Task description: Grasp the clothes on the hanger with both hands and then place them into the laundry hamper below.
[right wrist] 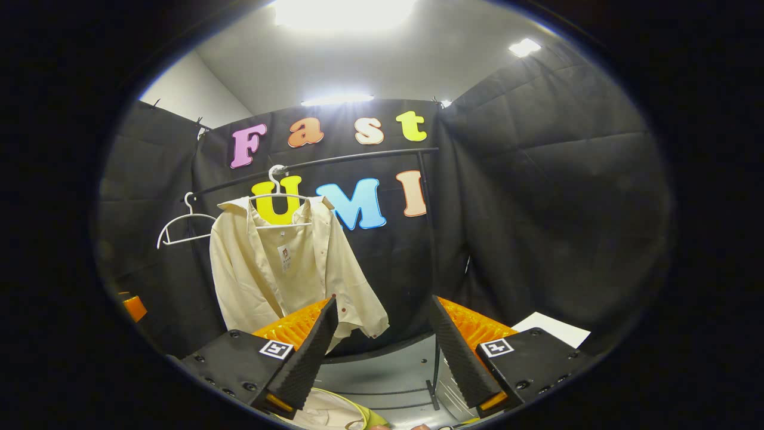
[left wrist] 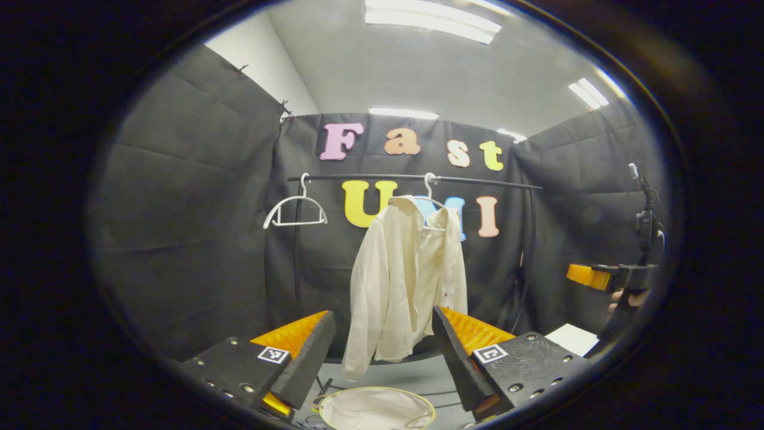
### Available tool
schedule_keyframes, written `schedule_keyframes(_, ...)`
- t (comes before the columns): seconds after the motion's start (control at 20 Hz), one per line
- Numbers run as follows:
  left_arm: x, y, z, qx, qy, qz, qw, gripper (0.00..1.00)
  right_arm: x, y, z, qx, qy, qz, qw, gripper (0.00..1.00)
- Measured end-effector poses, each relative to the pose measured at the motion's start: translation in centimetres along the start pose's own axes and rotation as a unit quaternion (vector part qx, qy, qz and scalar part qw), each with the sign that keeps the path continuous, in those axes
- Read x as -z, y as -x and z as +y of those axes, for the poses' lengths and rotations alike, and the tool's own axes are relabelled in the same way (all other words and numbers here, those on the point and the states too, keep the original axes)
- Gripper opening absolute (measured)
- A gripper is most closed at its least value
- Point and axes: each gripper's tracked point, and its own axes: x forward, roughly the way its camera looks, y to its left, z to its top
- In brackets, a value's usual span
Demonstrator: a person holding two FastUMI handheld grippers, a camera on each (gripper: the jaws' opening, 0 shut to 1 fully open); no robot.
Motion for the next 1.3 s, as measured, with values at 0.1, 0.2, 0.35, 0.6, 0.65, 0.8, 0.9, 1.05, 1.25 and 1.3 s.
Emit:
schedule_keyframes(0.1,0.5,0.4,1.4,-0.030,-0.057,0.003,0.998,0.94,0.3,-0.2,0.0,-0.002,0.000,0.012,1.000,0.98)
schedule_keyframes(0.2,0.5,0.9,0.3,-0.026,-0.085,-0.002,0.996,0.96,0.2,-0.2,0.0,-0.005,0.003,0.020,1.000,0.98)
schedule_keyframes(0.35,2.0,1.0,-1.4,-0.014,-0.056,0.009,0.998,0.95,-0.8,-0.8,0.5,-0.010,0.014,0.021,1.000,0.98)
schedule_keyframes(0.6,3.9,-0.1,-3.7,0.008,-0.021,0.028,0.999,0.95,-2.8,-2.8,1.2,-0.020,0.030,0.006,0.999,0.98)
schedule_keyframes(0.65,3.8,-0.7,-3.9,0.009,-0.014,0.028,0.999,0.95,-2.9,-3.3,1.4,-0.024,0.031,0.004,0.999,0.98)
schedule_keyframes(0.8,2.7,-2.9,-4.1,0.002,-0.016,0.027,1.000,0.95,-2.9,-5.7,1.9,-0.034,0.033,-0.002,0.999,0.98)
schedule_keyframes(0.9,1.6,-4.7,-4.3,-0.008,-0.033,0.022,0.999,0.96,-2.9,-7.8,2.3,-0.046,0.027,0.001,0.999,0.98)
schedule_keyframes(1.05,1.0,-7.3,-5.6,-0.012,-0.028,0.018,0.999,0.95,-3.6,-11.1,2.8,-0.063,0.019,-0.001,0.998,0.98)
schedule_keyframes(1.25,-0.3,-10.6,-7.3,-0.019,-0.017,0.015,1.000,0.95,-4.5,-15.6,4.0,-0.088,-0.002,0.007,0.996,0.98)
schedule_keyframes(1.3,-1.0,-11.6,-7.7,-0.021,-0.008,0.011,1.000,0.95,-4.8,-16.9,4.2,-0.093,-0.002,0.006,0.996,0.98)
